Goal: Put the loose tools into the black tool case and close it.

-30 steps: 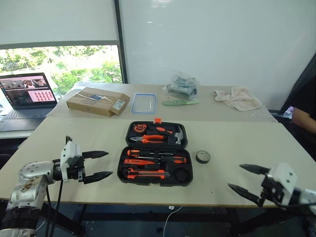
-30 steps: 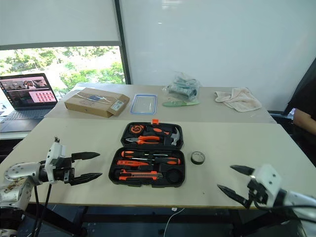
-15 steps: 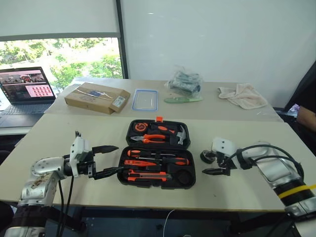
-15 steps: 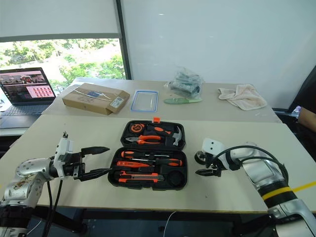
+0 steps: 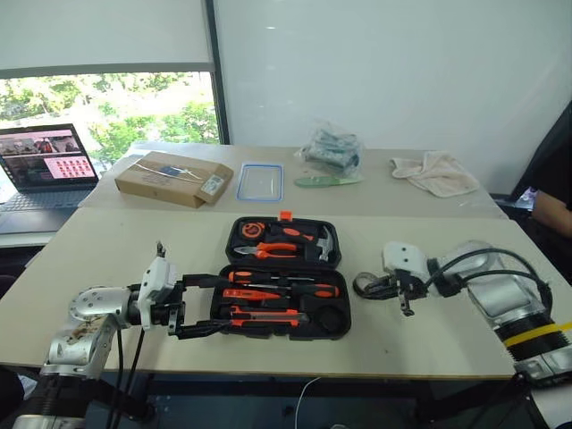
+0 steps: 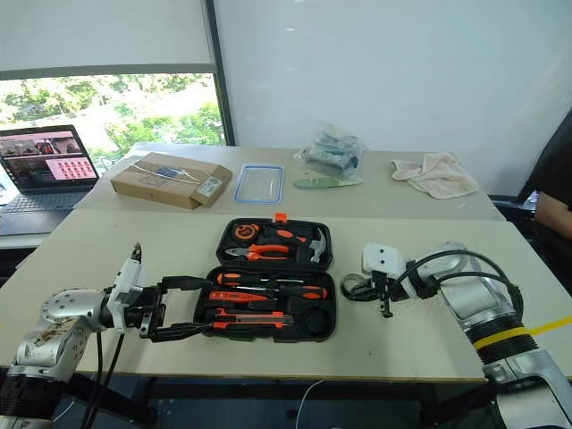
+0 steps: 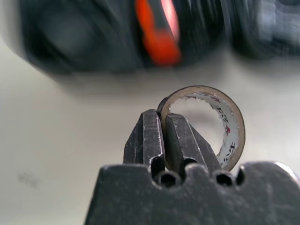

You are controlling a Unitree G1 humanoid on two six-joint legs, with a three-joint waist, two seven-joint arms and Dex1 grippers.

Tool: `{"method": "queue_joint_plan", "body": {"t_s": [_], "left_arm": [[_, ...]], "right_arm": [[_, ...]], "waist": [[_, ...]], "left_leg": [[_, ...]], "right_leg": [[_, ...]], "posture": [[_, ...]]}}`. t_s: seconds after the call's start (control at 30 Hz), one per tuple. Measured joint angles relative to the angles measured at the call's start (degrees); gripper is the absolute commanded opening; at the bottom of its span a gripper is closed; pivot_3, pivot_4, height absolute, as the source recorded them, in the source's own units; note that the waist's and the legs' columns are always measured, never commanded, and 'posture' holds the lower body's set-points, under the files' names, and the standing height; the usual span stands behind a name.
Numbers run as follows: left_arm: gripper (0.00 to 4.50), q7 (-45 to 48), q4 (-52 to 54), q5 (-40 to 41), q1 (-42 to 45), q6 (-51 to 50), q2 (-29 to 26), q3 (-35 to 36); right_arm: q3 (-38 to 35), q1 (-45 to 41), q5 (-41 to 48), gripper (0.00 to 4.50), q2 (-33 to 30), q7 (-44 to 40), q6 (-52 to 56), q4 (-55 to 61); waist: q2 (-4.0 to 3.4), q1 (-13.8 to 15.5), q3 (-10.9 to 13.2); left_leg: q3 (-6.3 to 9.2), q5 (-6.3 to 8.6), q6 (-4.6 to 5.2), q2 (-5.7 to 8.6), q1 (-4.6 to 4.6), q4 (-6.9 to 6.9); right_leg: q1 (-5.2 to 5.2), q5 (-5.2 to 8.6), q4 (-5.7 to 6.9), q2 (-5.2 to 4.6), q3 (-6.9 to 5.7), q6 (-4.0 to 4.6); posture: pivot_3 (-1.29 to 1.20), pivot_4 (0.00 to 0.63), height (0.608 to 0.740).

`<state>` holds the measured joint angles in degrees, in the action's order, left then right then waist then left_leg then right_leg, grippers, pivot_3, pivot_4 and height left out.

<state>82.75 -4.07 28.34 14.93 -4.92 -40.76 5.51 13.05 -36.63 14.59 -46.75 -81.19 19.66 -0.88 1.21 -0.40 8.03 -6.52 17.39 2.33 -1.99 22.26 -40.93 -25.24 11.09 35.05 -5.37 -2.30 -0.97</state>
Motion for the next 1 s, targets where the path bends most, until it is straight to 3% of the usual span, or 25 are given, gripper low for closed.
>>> {"method": "queue_joint_plan", "body": {"t_s": [0.17, 0.33, 0.67, 1.0], "left_arm": [[4.50, 0.59, -0.03, -0.15, -1.38, 1.07, 0.00, -0.50], [4.50, 0.75, -0.02, -0.16, -2.44, 1.07, -0.39, -0.74], [4.50, 0.82, 0.00, -0.23, -2.61, 1.26, -1.01, -0.73], [4.50, -0.02, -1.94, -0.55, -2.53, 1.59, -1.87, 0.29]], "right_arm": [[3.44, -0.37, 3.66, 0.07, 2.10, 0.31, 9.28, 11.21], [9.96, 0.80, -1.42, 0.07, 2.46, 3.19, 12.04, 11.50], [14.26, -0.31, -7.91, 0.07, 2.01, 4.31, 11.74, 8.98], [13.79, -2.37, -9.82, 3.30, 1.87, 4.01, 9.35, 7.66]], "waist": [[0.00, -0.13, 0.00], [0.00, 0.50, 0.00], [0.00, 0.47, 0.00], [0.04, 1.02, -0.02]], "left_leg": [[0.03, 0.09, 0.15, 0.04, 0.01, -0.03], [0.01, 0.06, 0.11, 0.10, 0.06, -0.09], [0.00, 0.04, 0.07, 0.10, 0.03, -0.08], [0.02, 0.05, 0.09, 0.09, 0.01, -0.06]], "right_leg": [[0.02, 0.00, 0.00, -0.13, -0.04, 0.01], [0.00, -0.01, 0.00, -0.19, -0.06, -0.01], [0.00, 0.00, 0.01, -0.11, -0.05, 0.00], [0.03, -0.01, 0.02, -0.14, -0.07, 0.00]], "posture": [[0.00, 0.150, 0.740], [0.00, 0.150, 0.740], [0.00, 0.150, 0.740], [0.00, 0.150, 0.740]]}}
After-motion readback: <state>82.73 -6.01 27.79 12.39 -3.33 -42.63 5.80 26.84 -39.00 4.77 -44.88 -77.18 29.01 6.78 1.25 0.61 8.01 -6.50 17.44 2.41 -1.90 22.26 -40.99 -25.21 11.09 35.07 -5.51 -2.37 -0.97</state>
